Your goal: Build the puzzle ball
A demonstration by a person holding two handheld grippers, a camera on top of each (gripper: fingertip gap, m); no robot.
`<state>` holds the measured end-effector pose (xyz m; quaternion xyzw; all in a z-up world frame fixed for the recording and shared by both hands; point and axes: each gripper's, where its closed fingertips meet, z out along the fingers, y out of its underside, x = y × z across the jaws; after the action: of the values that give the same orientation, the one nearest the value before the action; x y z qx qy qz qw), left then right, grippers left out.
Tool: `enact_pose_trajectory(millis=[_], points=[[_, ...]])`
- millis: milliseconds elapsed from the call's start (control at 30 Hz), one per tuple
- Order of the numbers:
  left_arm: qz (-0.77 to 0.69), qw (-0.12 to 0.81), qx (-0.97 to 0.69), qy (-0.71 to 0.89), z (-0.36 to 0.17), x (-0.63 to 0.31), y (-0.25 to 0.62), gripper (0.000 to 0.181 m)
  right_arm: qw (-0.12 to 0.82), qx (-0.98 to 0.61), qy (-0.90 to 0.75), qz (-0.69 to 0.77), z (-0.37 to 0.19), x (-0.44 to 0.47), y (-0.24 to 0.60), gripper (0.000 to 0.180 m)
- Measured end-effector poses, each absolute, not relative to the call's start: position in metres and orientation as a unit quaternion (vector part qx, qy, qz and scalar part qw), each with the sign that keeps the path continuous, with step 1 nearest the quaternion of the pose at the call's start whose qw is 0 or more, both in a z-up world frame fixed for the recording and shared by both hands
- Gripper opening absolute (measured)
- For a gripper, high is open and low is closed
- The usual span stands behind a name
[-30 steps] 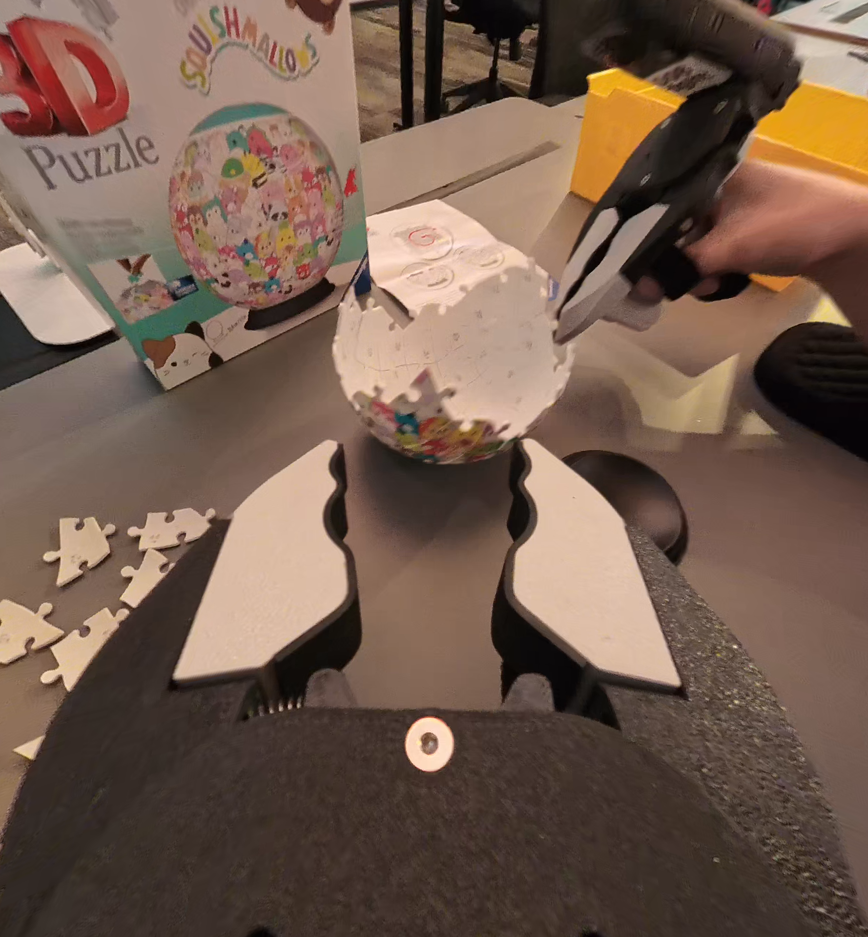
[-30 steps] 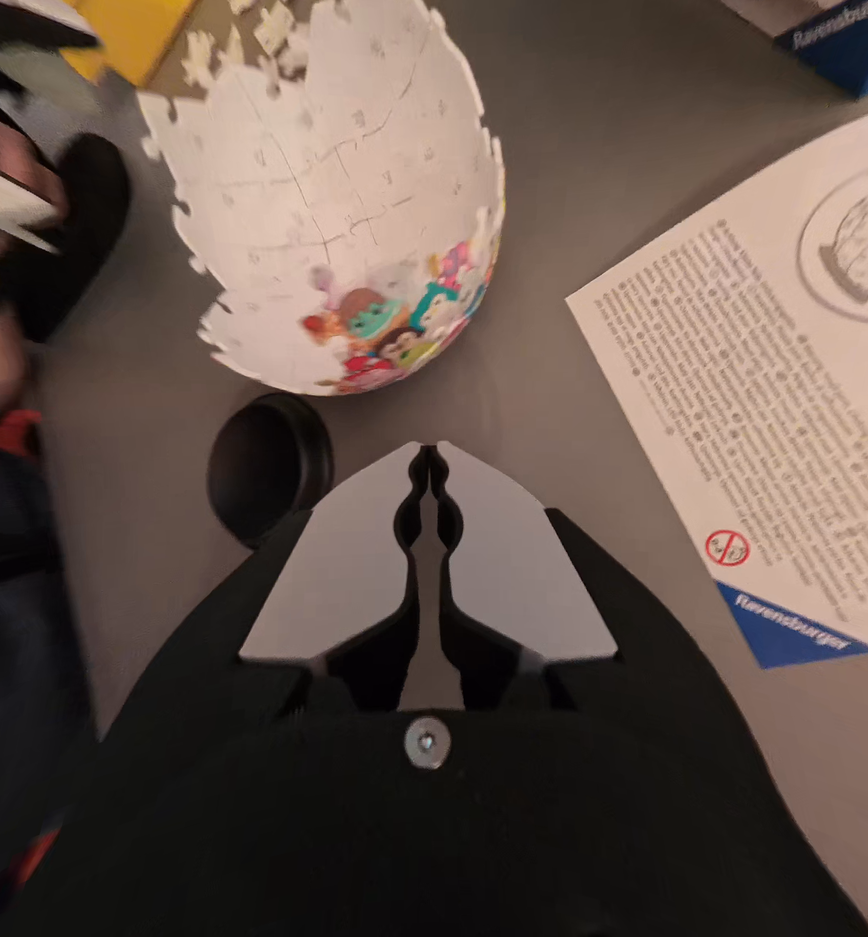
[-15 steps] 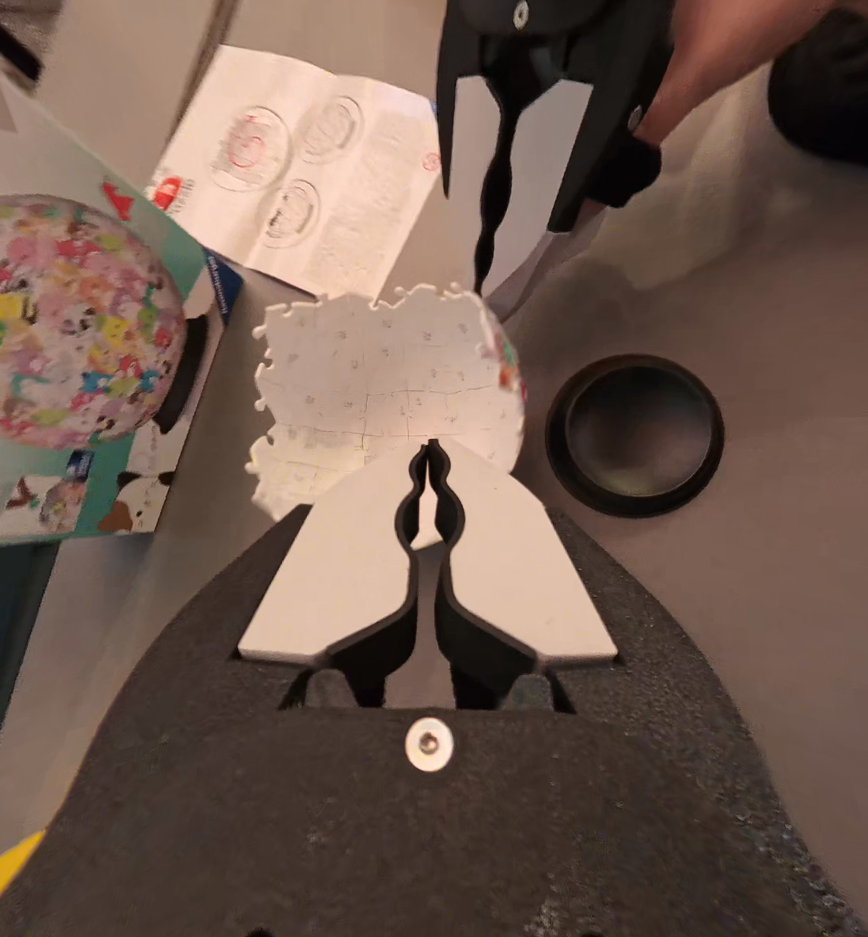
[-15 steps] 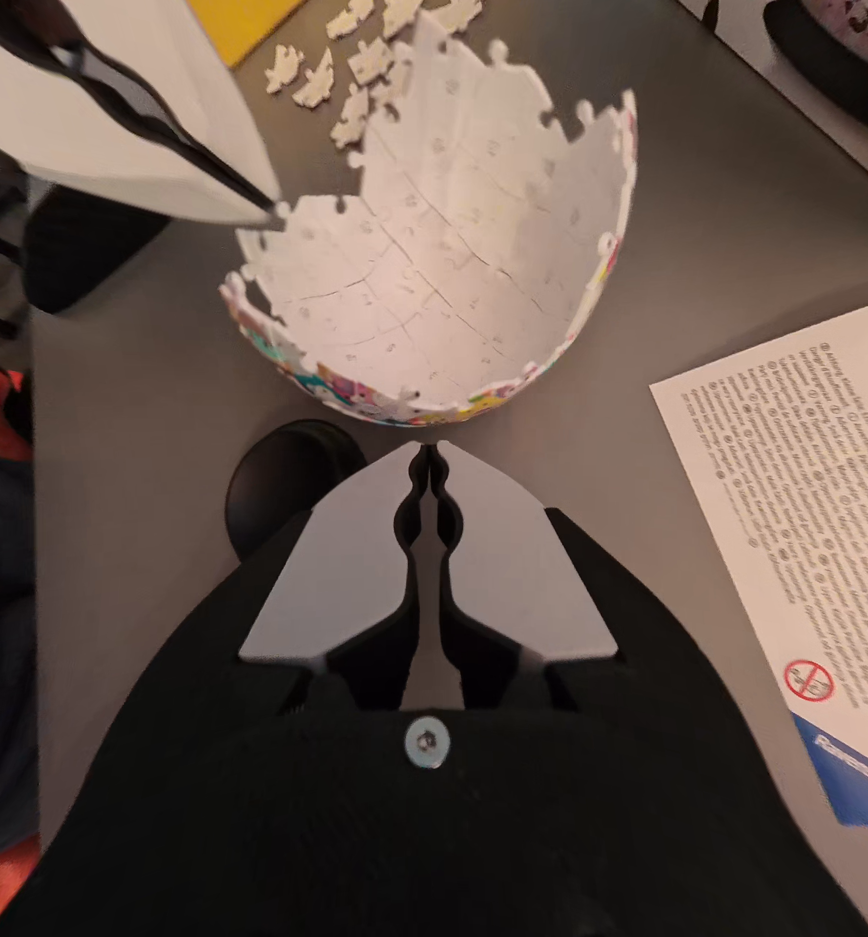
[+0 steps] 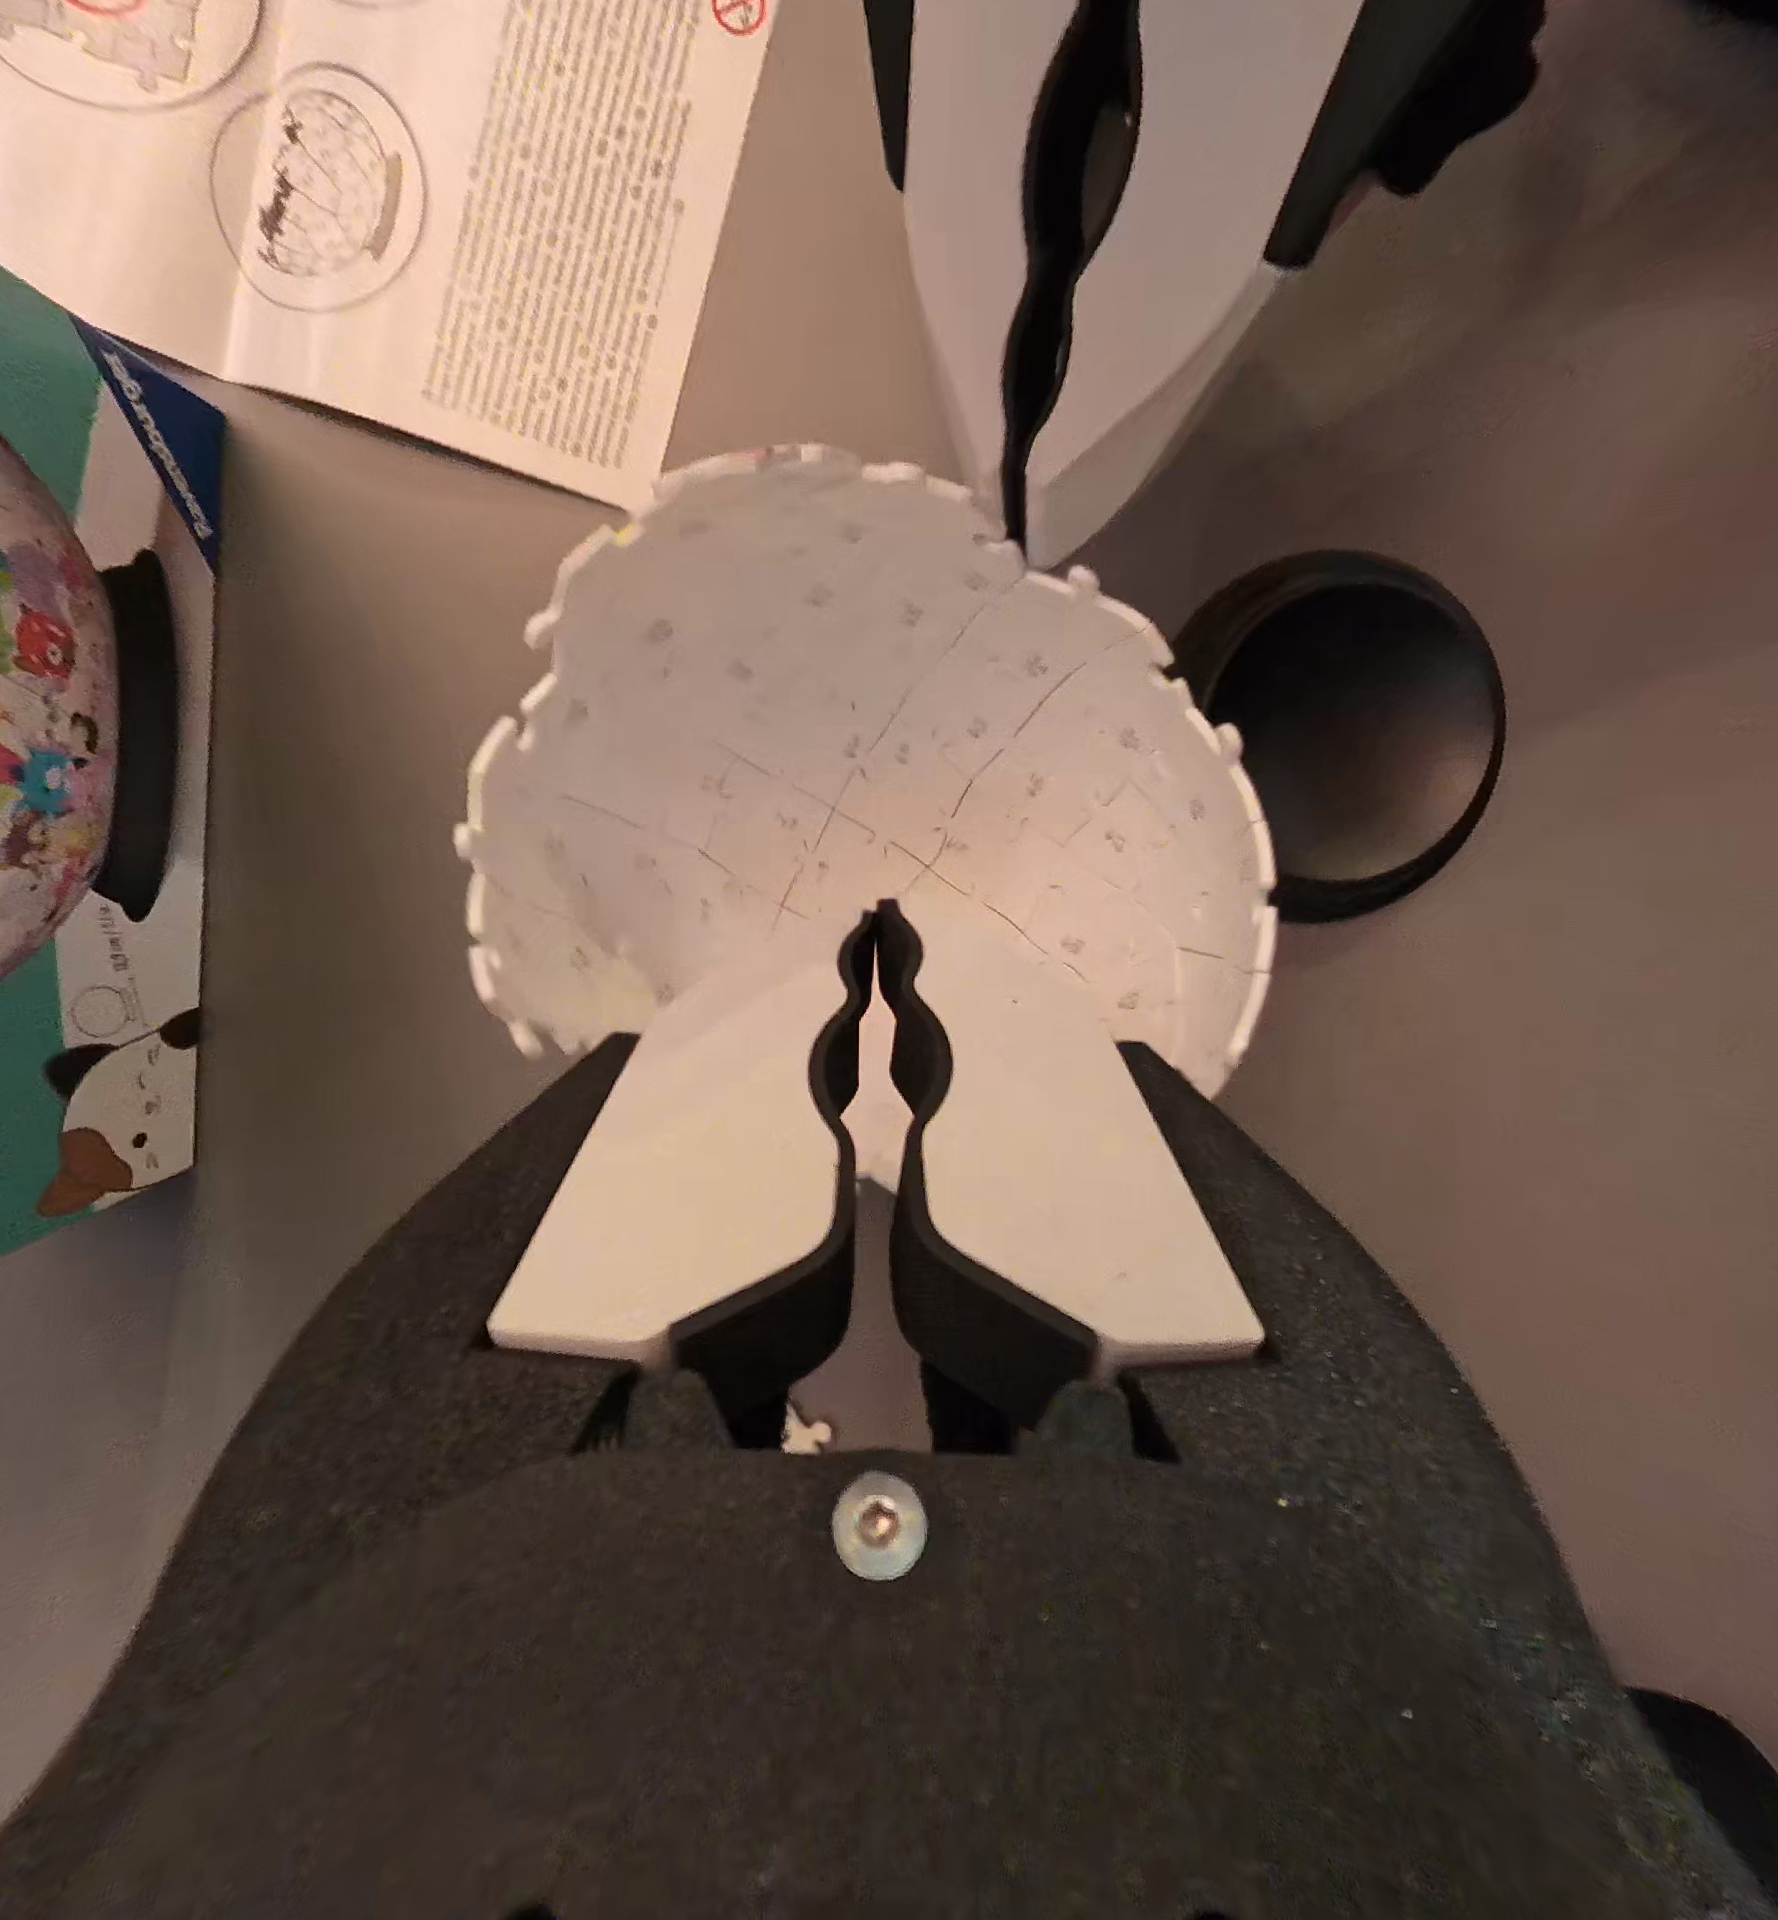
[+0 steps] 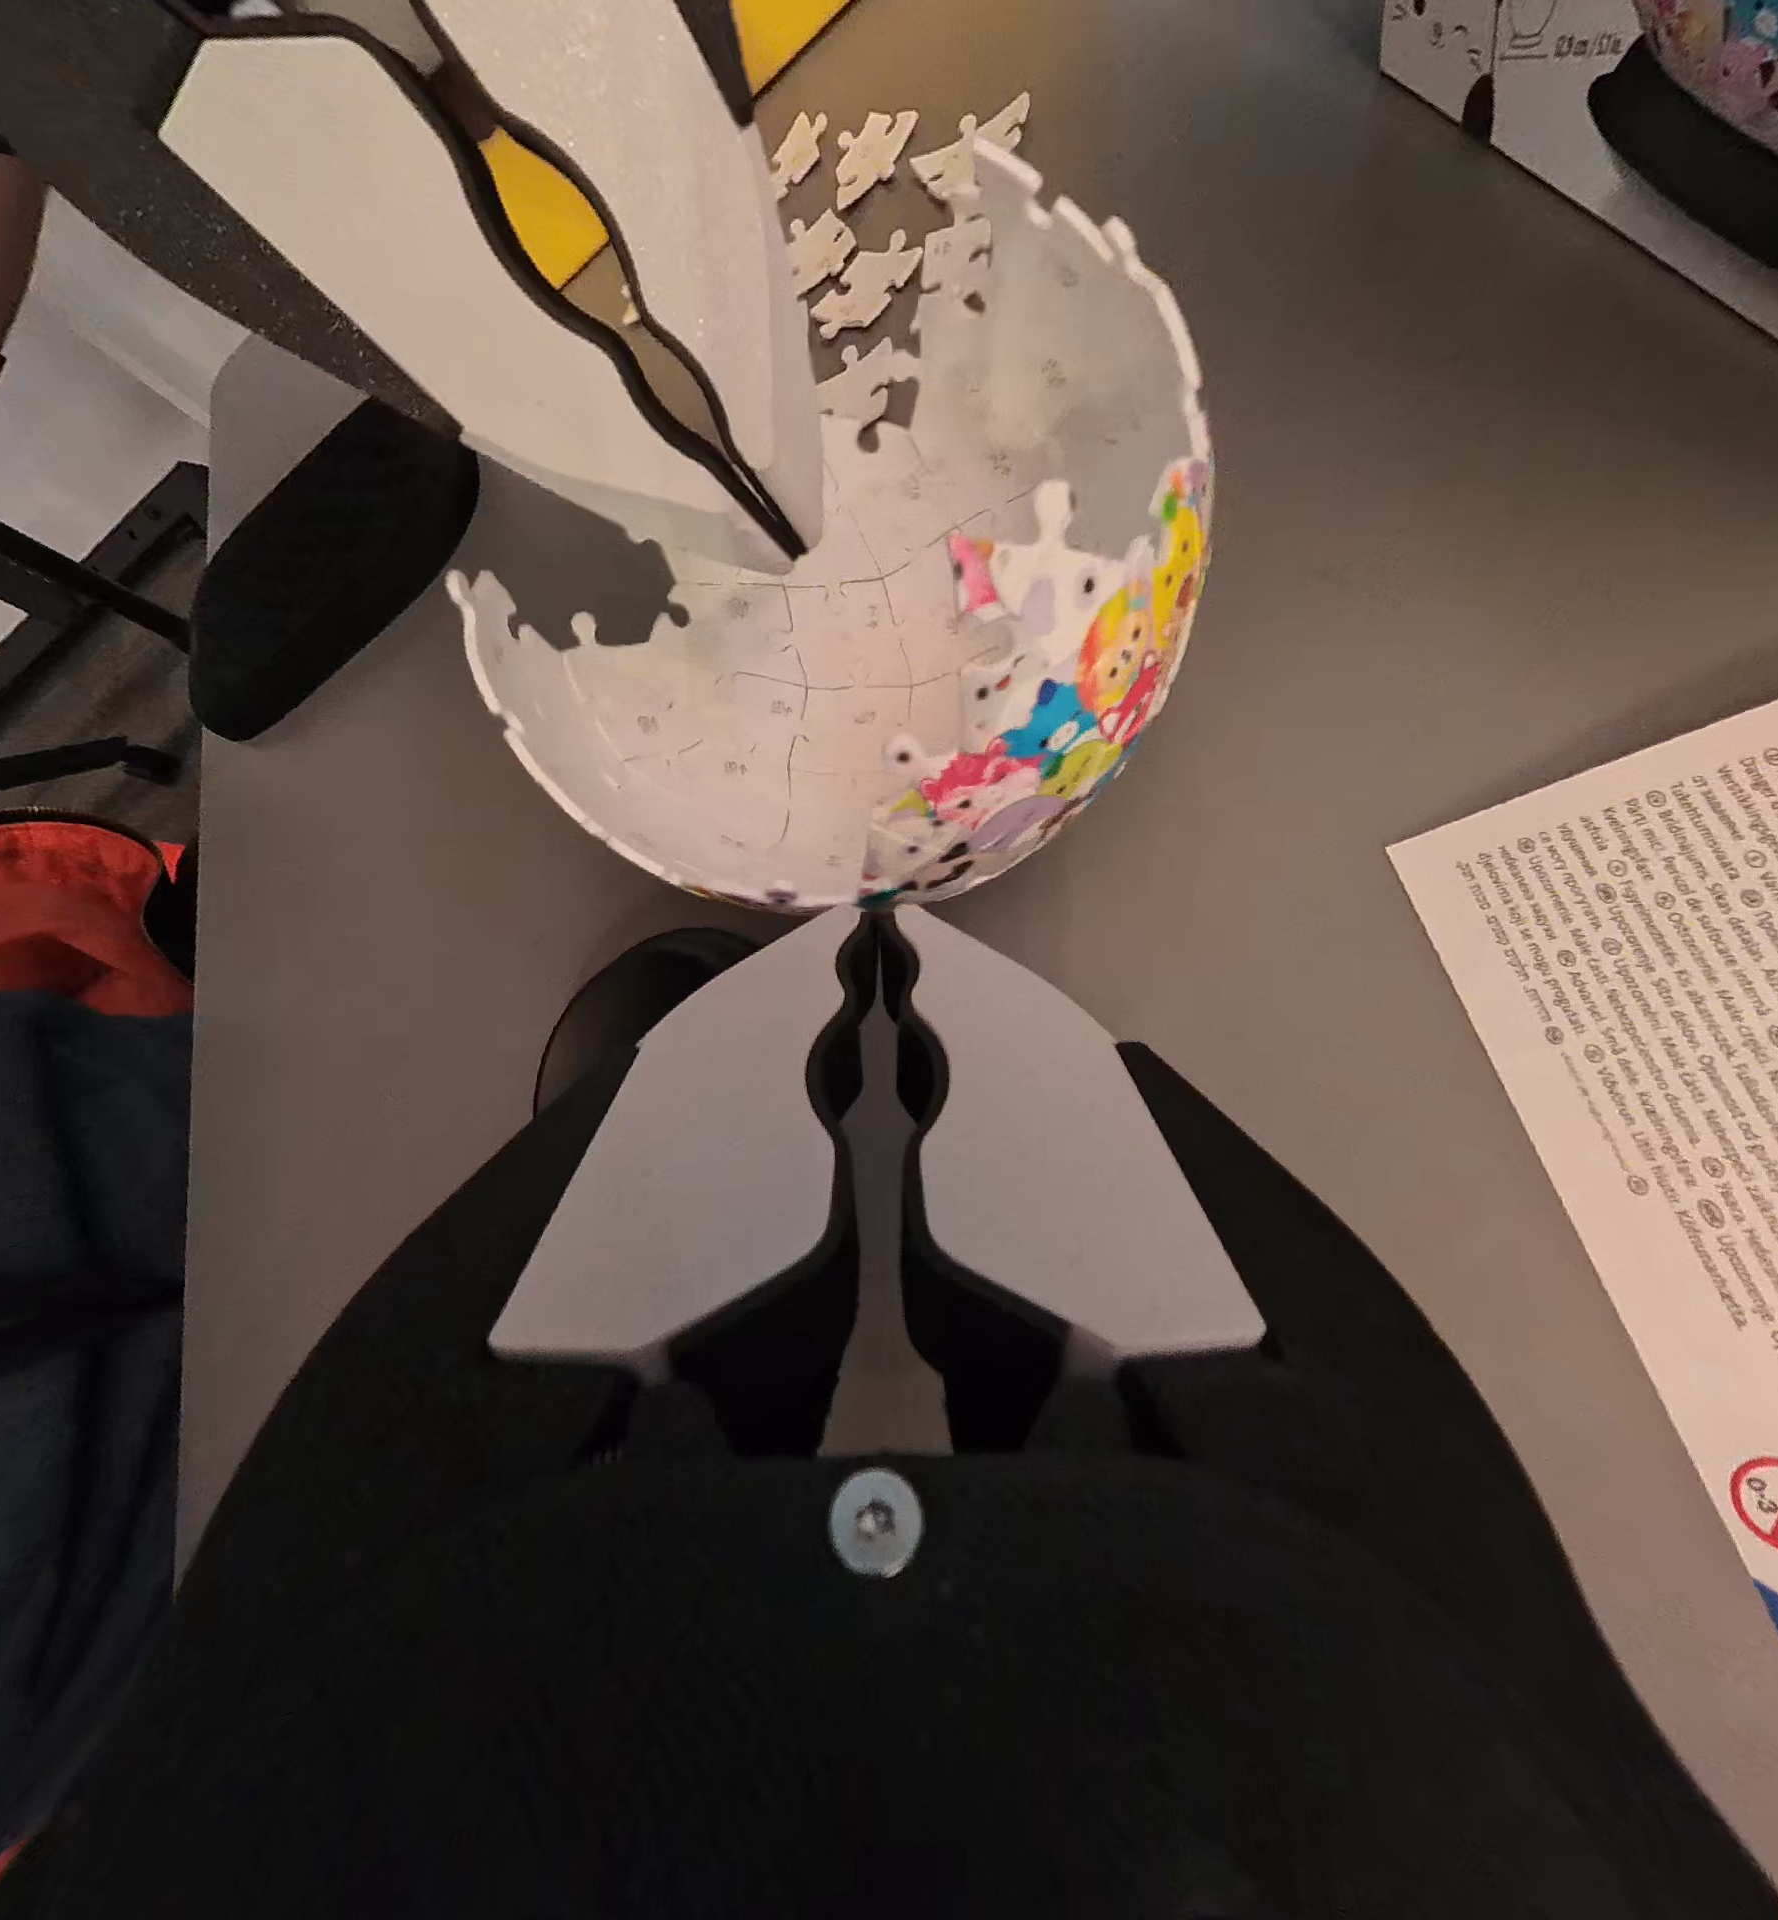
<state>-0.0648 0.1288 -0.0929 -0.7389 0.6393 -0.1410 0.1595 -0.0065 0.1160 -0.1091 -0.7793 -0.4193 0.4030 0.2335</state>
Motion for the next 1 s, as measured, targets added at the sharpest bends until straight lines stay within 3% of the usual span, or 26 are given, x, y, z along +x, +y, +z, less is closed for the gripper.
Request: enact_pose_trajectory(millis=[567,1000], points=[[-0.125,0.11,-0.733,0.659,-0.103,-0.077,0.121,0.0,0.236,-0.794,-0.387,0.405,-0.111,-0.003,0.129,0.002],[-0.131,0.085,-0.721,0.675,-0.109,-0.058,0.116,0.0,0.252,-0.817,-0.424,0.298,-0.131,0.022,0.099,0.008]])
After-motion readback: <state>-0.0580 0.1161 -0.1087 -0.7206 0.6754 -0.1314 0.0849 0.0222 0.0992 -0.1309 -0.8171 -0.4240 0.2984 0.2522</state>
